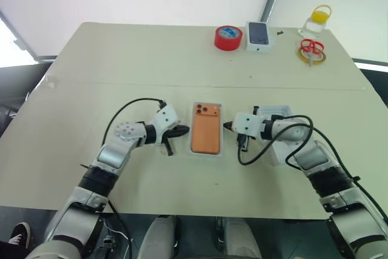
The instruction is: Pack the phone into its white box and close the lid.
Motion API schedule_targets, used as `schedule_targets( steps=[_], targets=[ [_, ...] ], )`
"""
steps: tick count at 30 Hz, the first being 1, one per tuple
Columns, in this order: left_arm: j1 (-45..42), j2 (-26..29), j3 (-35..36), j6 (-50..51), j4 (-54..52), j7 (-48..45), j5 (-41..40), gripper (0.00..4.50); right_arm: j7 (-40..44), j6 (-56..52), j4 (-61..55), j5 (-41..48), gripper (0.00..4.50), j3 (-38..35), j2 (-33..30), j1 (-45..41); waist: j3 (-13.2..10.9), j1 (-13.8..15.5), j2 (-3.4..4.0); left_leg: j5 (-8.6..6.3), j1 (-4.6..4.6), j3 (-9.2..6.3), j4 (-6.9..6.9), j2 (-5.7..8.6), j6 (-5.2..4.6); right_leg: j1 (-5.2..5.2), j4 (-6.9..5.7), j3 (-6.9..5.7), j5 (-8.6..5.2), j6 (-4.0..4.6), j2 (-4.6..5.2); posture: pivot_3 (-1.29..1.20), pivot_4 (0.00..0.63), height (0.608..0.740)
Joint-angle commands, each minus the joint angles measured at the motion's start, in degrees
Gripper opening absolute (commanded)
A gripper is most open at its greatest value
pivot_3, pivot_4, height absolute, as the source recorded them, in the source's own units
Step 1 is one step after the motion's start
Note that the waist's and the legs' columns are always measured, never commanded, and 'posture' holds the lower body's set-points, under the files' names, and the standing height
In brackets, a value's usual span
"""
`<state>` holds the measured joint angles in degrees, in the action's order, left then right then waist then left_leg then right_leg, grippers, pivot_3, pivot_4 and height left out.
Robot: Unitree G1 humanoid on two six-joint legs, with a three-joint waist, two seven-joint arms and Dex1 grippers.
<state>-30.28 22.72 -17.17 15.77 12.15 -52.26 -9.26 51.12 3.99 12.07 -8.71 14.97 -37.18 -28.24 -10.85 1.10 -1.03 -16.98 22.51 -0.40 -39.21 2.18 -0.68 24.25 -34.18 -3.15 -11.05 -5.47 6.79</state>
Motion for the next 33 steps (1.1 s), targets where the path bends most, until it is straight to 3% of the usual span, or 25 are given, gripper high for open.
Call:
schedule_targets(
  steps=[1,11,27,33],
  targets=[
    [-2.9,-4.7,-2.6,2.1,-3.6,-2.2,-1.7,0.04,1.2,0.1,-3.4,1.1,0.00,-2.3,-2.5,1.3,0.0,0.0,0.00,-0.04,0.00,0.02,-0.03,0.01,-0.08,-0.03,0.04,0.01,0.00,0.00,0.01,0.00,0.150,0.740],
    [-7.3,-13.4,-4.4,4.7,-0.2,-2.4,0.4,0.04,7.1,0.0,-9.5,4.6,0.00,-8.7,-12.6,10.6,0.0,-0.3,0.00,-0.09,-0.02,0.05,-0.01,-0.02,-0.16,-0.04,0.05,0.00,-0.02,-0.05,0.01,0.00,0.150,0.740],
    [-5.3,-9.7,0.6,4.5,-1.4,-1.1,-0.8,0.04,3.8,3.6,-4.6,2.1,0.00,-9.5,-13.4,9.3,0.0,-0.4,0.01,-0.06,-0.08,0.05,-0.03,-0.07,-0.11,-0.02,0.01,0.01,-0.04,-0.08,-0.02,0.00,0.150,0.740],
    [-3.3,-7.9,3.9,1.9,-2.5,0.3,-1.2,0.04,-4.9,6.2,4.9,-5.6,0.00,-8.0,-12.7,3.9,0.0,-0.4,0.02,-0.05,-0.08,0.07,-0.03,-0.06,-0.08,-0.02,0.00,0.03,-0.04,-0.06,-0.01,0.00,0.150,0.740]
  ],
)
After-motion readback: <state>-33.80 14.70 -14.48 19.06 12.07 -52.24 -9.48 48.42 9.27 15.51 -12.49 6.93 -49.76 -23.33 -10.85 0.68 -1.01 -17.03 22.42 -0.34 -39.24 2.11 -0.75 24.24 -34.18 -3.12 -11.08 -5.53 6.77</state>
